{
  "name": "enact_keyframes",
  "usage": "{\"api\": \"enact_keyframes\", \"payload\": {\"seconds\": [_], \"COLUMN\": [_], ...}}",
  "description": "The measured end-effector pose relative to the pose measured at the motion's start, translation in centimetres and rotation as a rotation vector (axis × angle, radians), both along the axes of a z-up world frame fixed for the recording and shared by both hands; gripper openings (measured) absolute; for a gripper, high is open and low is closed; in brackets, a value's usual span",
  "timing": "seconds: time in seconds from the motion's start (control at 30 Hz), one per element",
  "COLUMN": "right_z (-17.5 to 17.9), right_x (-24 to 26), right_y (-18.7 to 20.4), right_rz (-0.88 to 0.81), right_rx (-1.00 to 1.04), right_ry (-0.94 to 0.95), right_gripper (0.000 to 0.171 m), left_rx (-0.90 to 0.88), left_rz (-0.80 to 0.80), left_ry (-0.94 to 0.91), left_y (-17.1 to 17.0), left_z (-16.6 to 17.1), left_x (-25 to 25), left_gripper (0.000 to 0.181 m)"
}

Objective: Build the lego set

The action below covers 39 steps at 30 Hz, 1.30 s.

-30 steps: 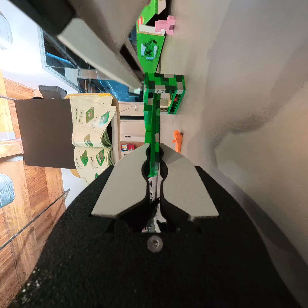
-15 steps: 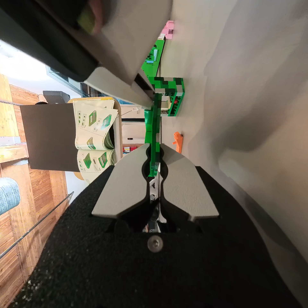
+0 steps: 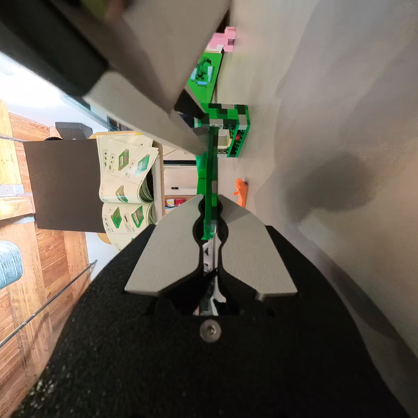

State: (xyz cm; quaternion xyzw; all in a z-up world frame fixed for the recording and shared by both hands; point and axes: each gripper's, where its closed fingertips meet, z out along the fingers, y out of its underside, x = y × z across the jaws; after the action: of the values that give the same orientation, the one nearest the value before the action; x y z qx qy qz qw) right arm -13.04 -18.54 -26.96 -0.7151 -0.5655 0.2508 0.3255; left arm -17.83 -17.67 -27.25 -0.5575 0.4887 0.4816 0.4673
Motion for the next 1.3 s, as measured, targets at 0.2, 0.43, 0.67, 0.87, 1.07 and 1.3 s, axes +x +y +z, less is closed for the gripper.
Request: {"api": "enact_keyframes", "payload": {"seconds": [0.2, 0.43, 0.67, 0.87, 1.07, 1.3], "right_z": [2.2, 0.1, -0.8, -0.3, -0.4, -1.3], "right_x": [0.3, -0.9, -1.7, -1.4, -1.3, -1.1], "right_y": [-0.4, 1.0, 0.8, 0.8, 0.7, 0.1], "right_rz": [0.312, 0.403, 0.458, 0.388, 0.374, 0.459], "right_rx": [0.665, 1.285, 1.357, 1.307, 1.29, 1.195], "right_ry": [0.142, 0.007, -0.011, 0.02, 0.02, 0.038], "right_gripper": [0.051, 0.045, 0.029, 0.019, 0.019, 0.018], "left_rx": [-0.031, -0.063, -0.076, -0.075, -0.061, -0.051], "left_rz": [0.004, -0.019, -0.055, -0.073, -0.078, -0.142], "left_ry": [-0.1, -0.111, -0.098, -0.135, -0.136, -0.128], "left_y": [0.0, -0.1, -0.4, -0.5, -0.6, -0.6], "left_z": [0.1, -0.5, -0.8, -0.6, -0.3, -0.3], "left_x": [-0.5, 0.0, 0.7, 0.9, 1.0, 1.6], "left_gripper": [0.006, 0.006, 0.006, 0.006, 0.007, 0.03]}}
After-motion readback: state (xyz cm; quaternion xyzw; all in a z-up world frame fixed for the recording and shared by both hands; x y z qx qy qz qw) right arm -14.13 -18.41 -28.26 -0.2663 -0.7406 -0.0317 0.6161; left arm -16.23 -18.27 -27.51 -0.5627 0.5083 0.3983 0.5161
